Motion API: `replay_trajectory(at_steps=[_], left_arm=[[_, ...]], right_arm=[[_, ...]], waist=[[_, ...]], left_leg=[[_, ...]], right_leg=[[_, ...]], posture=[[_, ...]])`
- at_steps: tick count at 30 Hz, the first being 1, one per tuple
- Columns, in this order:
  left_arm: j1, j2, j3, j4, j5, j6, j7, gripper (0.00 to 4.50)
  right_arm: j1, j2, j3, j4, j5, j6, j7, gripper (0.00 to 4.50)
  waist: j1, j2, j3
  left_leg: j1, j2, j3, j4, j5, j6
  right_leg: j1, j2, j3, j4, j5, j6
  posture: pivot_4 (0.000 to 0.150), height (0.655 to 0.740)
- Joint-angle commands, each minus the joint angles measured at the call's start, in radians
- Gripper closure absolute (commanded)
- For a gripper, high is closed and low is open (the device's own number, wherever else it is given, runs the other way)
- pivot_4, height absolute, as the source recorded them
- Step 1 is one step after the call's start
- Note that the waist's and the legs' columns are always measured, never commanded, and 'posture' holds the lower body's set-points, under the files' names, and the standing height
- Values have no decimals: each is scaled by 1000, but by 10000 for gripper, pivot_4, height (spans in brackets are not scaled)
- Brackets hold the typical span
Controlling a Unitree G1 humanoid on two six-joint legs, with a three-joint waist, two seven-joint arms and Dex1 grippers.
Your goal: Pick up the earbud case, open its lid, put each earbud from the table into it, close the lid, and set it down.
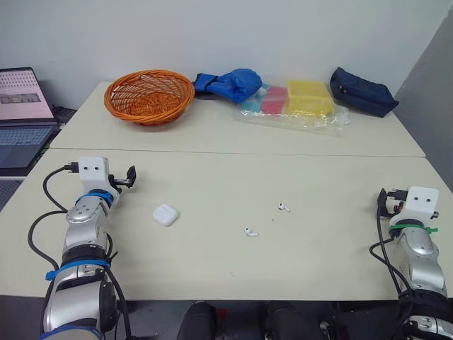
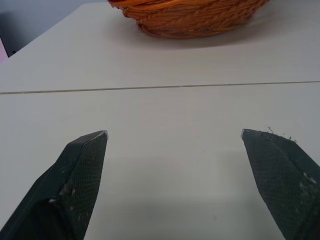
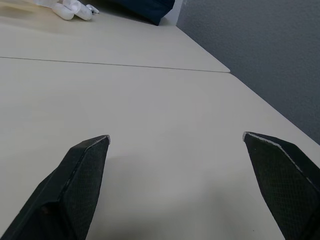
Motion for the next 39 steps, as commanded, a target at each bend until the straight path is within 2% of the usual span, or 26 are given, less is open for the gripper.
replay_trajectory(at_steps=[1, 16, 20, 26, 30, 32, 36, 39], left_arm=[[-12, 27, 7, -21, -3, -8, -8, 156], [5, 36, 26, -35, -24, -11, -48, 156], [26, 47, 28, -82, -57, -2, -122, 156], [109, 109, 55, -320, -194, 146, -317, 156], [267, 236, 23, -646, -329, 389, -553, 156], [300, 258, 24, -719, -365, 469, -570, 156], [498, 294, -2, -993, -406, 560, -641, 156], [564, 310, -1, -1052, -398, 569, -661, 156]], right_arm=[[2, -20, -32, -34, 8, -15, -4, 0], [-3, -17, -24, -34, 8, -13, -1, 0], [-16, -23, -17, -22, 6, -15, 10, 0], [-63, -50, 4, -14, 35, -15, 107, 0], [-166, -118, 117, -19, 92, -4, 413, 0], [-194, -136, 157, -18, 104, -1, 504, 0], [-262, -132, 256, -123, 256, 87, 806, 0], [-291, -136, 296, -161, 283, 133, 885, 0]], waist=[[0, 0, 0], [0, 0, 0], [0, 0, 0], [-3, 0, 0], [-14, 1, 1], [-17, 2, 1], [-15, 2, 1], [-6, 1, 1]], left_leg=[[0, 0, 0, 0, 0, 0], [0, 0, 0, 0, 0, 0], [0, 0, 0, 0, 0, 0], [0, 1, 1, -1, 0, 0], [0, 2, 2, -2, 0, 0], [1, 4, 2, -5, 0, 0], [2, 10, 2, -6, 0, 0], [1, 12, 2, -9, 0, 0]], right_leg=[[0, 0, 0, 0, 0, 0], [0, 0, 0, 0, 0, 0], [0, 0, 0, 0, 0, 0], [-2, 0, 1, 0, 0, -1], [-3, -1, 3, 0, 0, -1], [-4, -1, 4, 0, 0, -1], [-3, 0, 3, -1, -2, -3], [-6, 0, 3, -1, -4, -7]], posture=[[1500, 7400], [1500, 7400], [1500, 7400], [1500, 7400], [1500, 7400], [1500, 7400], [1500, 7400], [1500, 7400]])
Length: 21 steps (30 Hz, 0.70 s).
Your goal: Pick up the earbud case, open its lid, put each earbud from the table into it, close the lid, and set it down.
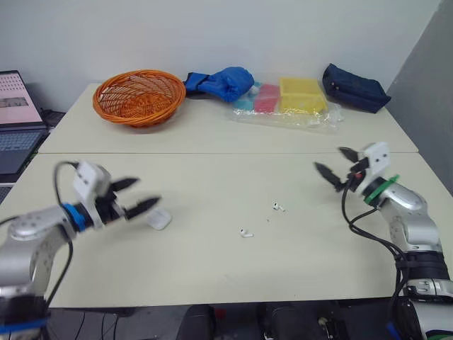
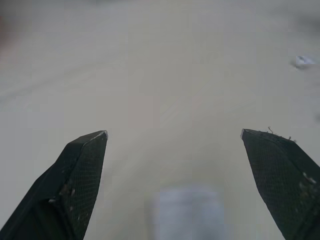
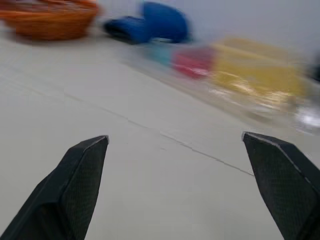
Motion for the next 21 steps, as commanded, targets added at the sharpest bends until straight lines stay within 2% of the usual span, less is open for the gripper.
replay_trajectory(at_steps=[1, 5, 9, 15, 20, 21], left_arm=[[45, 20, 19, -71, 19, -4, 0, 156], [99, -22, -37, -55, 119, -59, 61, 156], [64, -70, -44, 14, 135, -60, 100, 156], [17, -112, -79, 104, 163, -86, 98, 156], [19, -111, -103, 104, 168, -82, 68, 156], [23, -112, -106, 103, 173, -90, 66, 1947]], right_arm=[[-52, -14, 54, -111, 71, 78, 134, 0], [-90, -10, 171, -272, 134, 197, 267, 0], [-99, -13, 228, -364, 151, 256, 308, 0], [-105, -26, 253, -435, 175, 325, 338, 0], [-125, -36, 237, -458, 192, 368, 337, 0], [-136, -34, 232, -458, 197, 376, 330, 0]], waist=[[9, 0, 0], [10, 3, 1], [17, 2, 1], [17, 2, 1], [18, 2, 1], [17, 2, 1]], left_leg=[[-1, 1, 0, 0, 0, 0], [-1, 3, -2, -2, 0, 0], [-2, 4, -5, -2, 0, 0], [-2, 3, -1, -2, 0, 0], [-2, 3, -1, -2, 0, 0], [-2, 3, -1, -2, 0, 0]], right_leg=[[-2, 2, -1, 1, -1, -1], [-3, 5, -1, 4, -4, -6], [-3, 7, -4, 4, -5, -8], [-4, 6, -4, 3, -4, -6], [-4, 5, -4, 3, -4, -6], [-4, 5, -4, 3, -4, -6]], posture=[[1500, 7400], [1500, 7400], [1500, 7400], [1500, 7400], [1500, 7400], [1500, 7400]])
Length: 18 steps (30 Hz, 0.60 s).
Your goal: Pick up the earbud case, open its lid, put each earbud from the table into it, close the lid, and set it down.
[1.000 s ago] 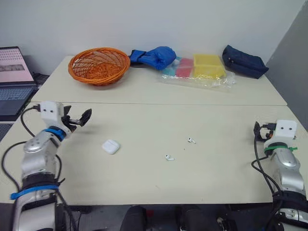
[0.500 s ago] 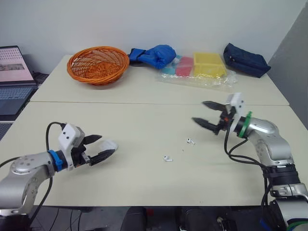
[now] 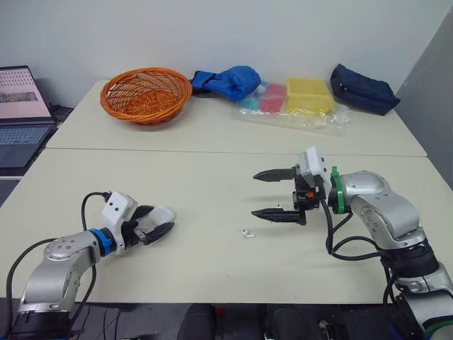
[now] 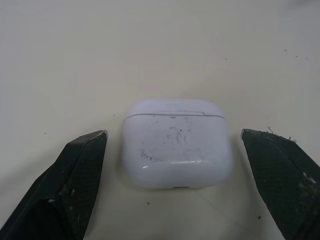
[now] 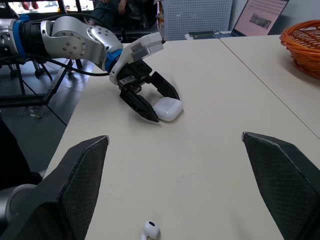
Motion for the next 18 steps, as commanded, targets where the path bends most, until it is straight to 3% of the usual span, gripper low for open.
replay_trajectory(at_steps=[1, 6, 12, 15, 18], left_arm=[[12, 3, -21, -11, 18, -24, -20, 4095], [28, 8, -23, -8, 27, -34, -41, 17135], [23, 19, -24, -9, 38, -62, -58, 17287], [-190, 2, -38, 71, 99, -314, -82, 17287], [-365, -30, -72, 135, 127, -479, -114, 17287]], right_arm=[[-50, -2, -38, -41, 37, 25, -9, 0], [-47, -18, -44, -53, 41, 38, -9, 0], [-32, -30, -57, -50, 35, 38, -19, 0], [-59, 40, -162, -48, 209, 266, -177, 0], [-83, 49, -165, -61, 239, 384, -251, 0]], waist=[[-1, 0, 0], [0, 0, 0], [-1, 0, 0], [9, -1, 0], [24, -2, 0]], left_leg=[[0, 0, 0, 0, 0, 0], [0, 0, 0, 0, 0, 0], [-1, 0, 1, -1, 0, 0], [-1, 0, 0, 0, 0, 0], [-5, 1, 1, 2, 0, -1]], right_leg=[[0, 0, 0, 0, 0, 0], [-1, 0, 0, 0, 0, -1], [-1, 0, 1, 0, 0, 0], [-2, 1, -1, 1, 0, -1], [-3, 3, -2, 1, 4, -6]], posture=[[1500, 7400], [1500, 7400], [1500, 7400], [1500, 7400], [1500, 7400]])
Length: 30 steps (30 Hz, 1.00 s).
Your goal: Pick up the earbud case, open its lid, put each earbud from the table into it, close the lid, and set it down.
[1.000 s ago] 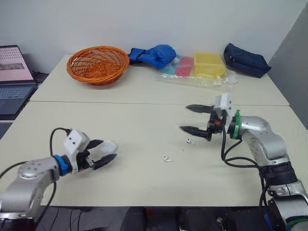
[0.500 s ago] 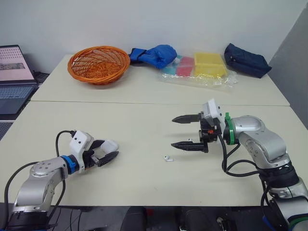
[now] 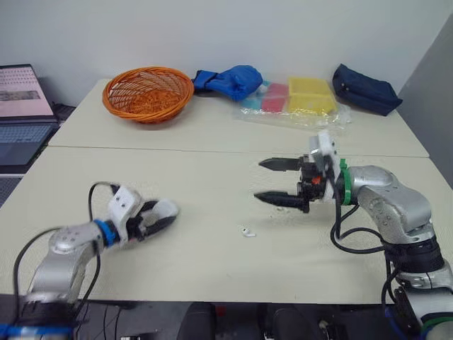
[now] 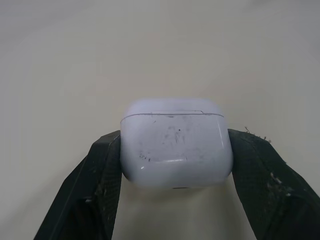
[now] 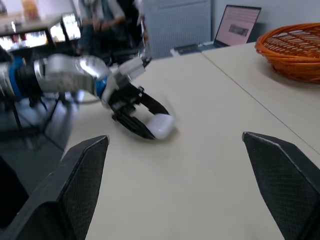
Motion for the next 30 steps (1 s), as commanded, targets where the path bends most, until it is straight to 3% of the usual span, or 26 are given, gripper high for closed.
replay_trajectory(at_steps=[1, 7, 12, 19, 29, 30], left_arm=[[-168, -15, -37, 30, 50, -245, -48, 17287], [-489, -105, -192, 290, 220, -840, -103, 17287], [-604, -156, -261, 467, 230, -1069, -120, 17287], [-666, -175, -306, 571, 210, -1227, -117, 17287], [-685, -186, -315, 634, 207, -1271, -99, 17287], [-684, -186, -316, 635, 206, -1274, -99, 17287]], right_arm=[[-42, 2, -23, -32, 52, 120, -86, 0], [-167, 61, -32, 88, 53, 244, -195, 0], [-220, 95, -33, 99, 69, 289, -213, 0], [-227, 161, -43, 82, 79, 324, -288, 0], [-232, 218, -82, 103, 100, 351, -374, 0], [-232, 223, -87, 104, 104, 357, -378, 1838]], waist=[[3, -1, -1], [-3, 0, -1], [-7, 0, -1], [-6, 0, -1], [-6, 0, -1], [-6, 0, -1]], left_leg=[[0, 0, 1, 0, 0, 0], [-1, -2, 9, 0, 0, 0], [-4, 0, 7, -1, 0, 1], [-8, 0, 4, 0, 0, 1], [-8, 0, 2, 3, 0, 1], [-8, 0, 2, 3, 0, 1]], right_leg=[[0, 0, 0, 0, 1, 0], [-1, 3, 4, -2, 3, 3], [-4, 8, 5, -1, 4, 4], [-6, 8, 2, -1, 3, 3], [-6, 9, 1, 0, 3, 4], [-6, 9, 1, 0, 3, 4]], posture=[[1500, 7400], [1500, 7400], [1500, 7400], [1500, 7400], [1500, 7400], [1500, 7400]])
